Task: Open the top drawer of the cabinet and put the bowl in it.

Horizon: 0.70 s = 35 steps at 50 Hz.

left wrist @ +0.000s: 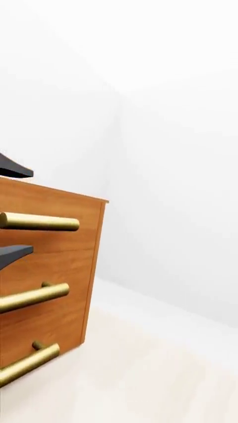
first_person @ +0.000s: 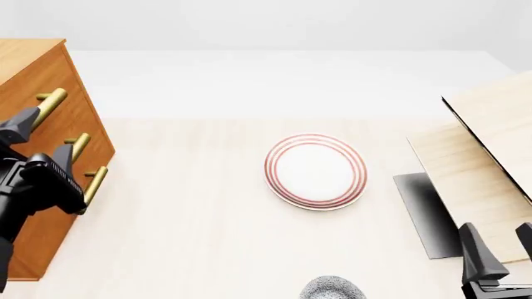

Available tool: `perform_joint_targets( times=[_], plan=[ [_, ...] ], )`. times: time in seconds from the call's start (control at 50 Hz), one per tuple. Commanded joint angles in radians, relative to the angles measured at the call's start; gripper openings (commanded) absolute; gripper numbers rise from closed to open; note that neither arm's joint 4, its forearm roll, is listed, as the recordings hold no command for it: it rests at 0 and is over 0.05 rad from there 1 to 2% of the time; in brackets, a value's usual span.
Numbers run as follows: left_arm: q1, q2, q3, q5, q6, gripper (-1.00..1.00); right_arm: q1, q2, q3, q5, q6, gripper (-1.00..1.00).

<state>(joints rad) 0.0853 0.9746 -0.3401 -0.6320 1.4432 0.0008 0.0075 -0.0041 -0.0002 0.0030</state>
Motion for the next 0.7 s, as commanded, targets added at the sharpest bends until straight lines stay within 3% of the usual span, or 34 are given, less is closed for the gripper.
perform_joint_targets(
  times=[0.02, 0.3, 0.7],
  plan=[
    [0.026, 0.052, -0.002, -0.044, -0.005, 1.0, 0.0, -0.001, 0.001, 0.0, 0.0, 1.0],
    [0.047, 0.123, 0.01, -0.125, 0.003, 1.0, 0.0, -0.001, 0.001, 0.0, 0.0, 1.0],
    [0.083, 0.176, -0.004, -0.15, 0.015, 1.0, 0.0, -0.001, 0.001, 0.0, -0.001, 1.0]
  ],
)
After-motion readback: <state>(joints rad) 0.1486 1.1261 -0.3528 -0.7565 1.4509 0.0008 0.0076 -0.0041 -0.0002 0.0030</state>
